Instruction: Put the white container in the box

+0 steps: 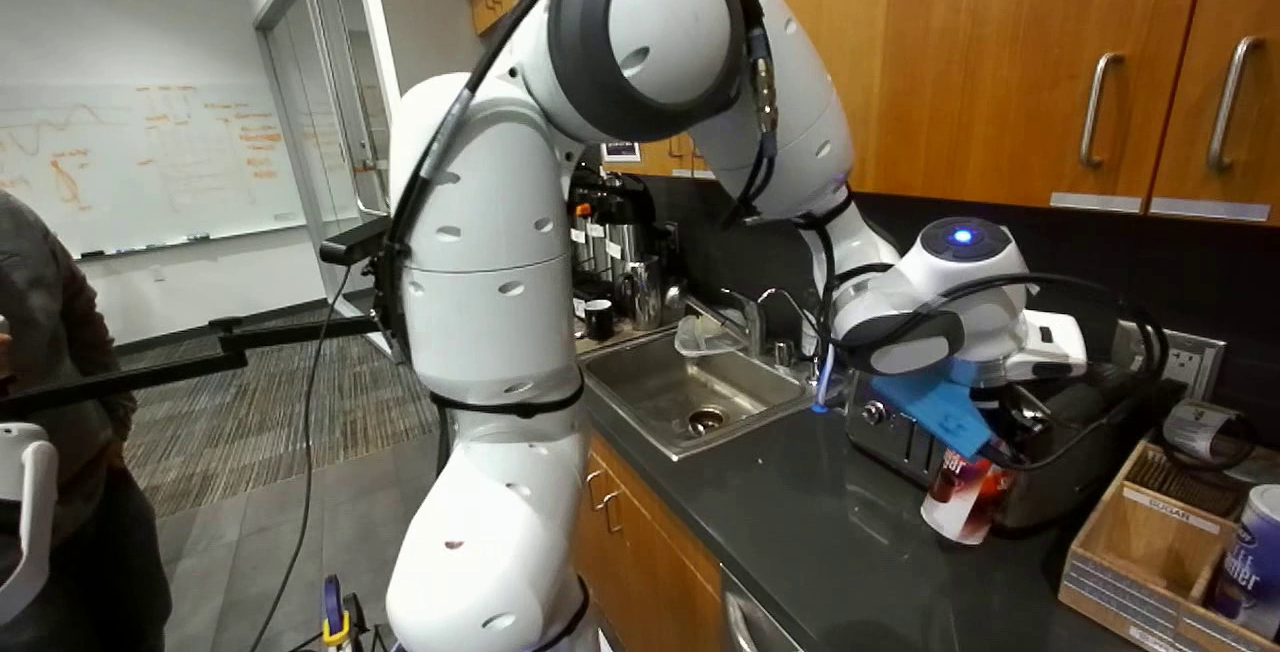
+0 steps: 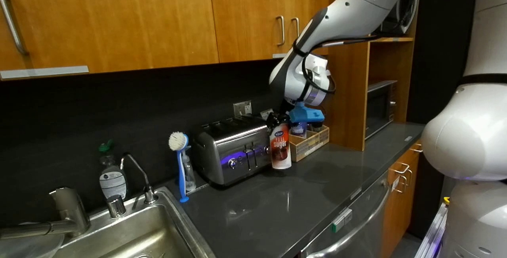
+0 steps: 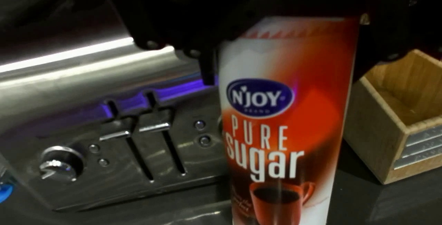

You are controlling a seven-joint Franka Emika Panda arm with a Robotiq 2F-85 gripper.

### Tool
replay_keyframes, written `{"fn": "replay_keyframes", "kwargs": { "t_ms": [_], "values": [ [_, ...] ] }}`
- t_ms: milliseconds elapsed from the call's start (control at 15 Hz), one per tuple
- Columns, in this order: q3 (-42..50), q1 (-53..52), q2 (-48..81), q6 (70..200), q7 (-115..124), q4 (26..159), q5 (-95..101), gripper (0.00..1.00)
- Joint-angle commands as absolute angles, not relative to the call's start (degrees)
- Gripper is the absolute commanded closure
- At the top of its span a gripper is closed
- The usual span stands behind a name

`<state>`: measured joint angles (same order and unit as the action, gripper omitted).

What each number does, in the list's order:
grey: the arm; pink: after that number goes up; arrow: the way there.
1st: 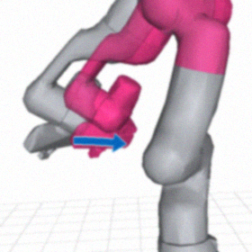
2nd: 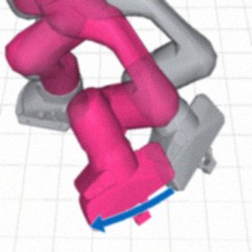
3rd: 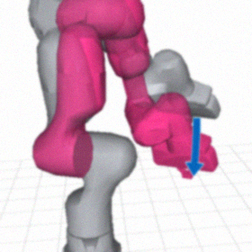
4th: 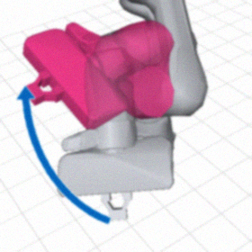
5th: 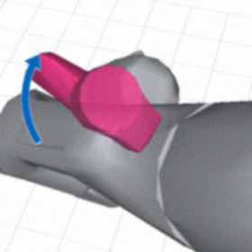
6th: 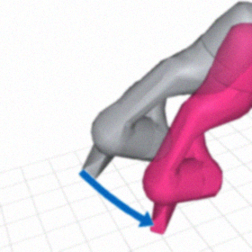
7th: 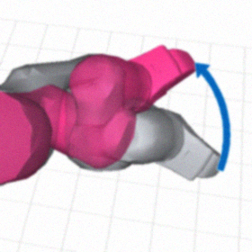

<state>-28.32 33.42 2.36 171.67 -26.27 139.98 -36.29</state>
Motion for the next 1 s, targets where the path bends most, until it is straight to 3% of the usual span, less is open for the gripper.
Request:
{"fn": "replay_keyframes", "kwargs": {
  "t_ms": [0, 333, 400, 467, 933],
  "values": [
    [-29.8, 32.6, -9.1, 170.7, -30.3, 144.5, -44.6, 0.39],
    [-30.4, 33.8, -17.9, 176.0, -28.0, 150.6, -40.7, 0.39],
    [-19.5, 24.2, -18.0, 178.6, -21.2, 152.8, -31.0, 0.39],
    [-29.4, 34.6, -19.7, 177.5, -25.2, 152.8, -35.3, 0.39],
    [-31.0, 36.7, -18.3, 181.8, -23.3, 152.4, -31.8, 0.39]
  ]
}}
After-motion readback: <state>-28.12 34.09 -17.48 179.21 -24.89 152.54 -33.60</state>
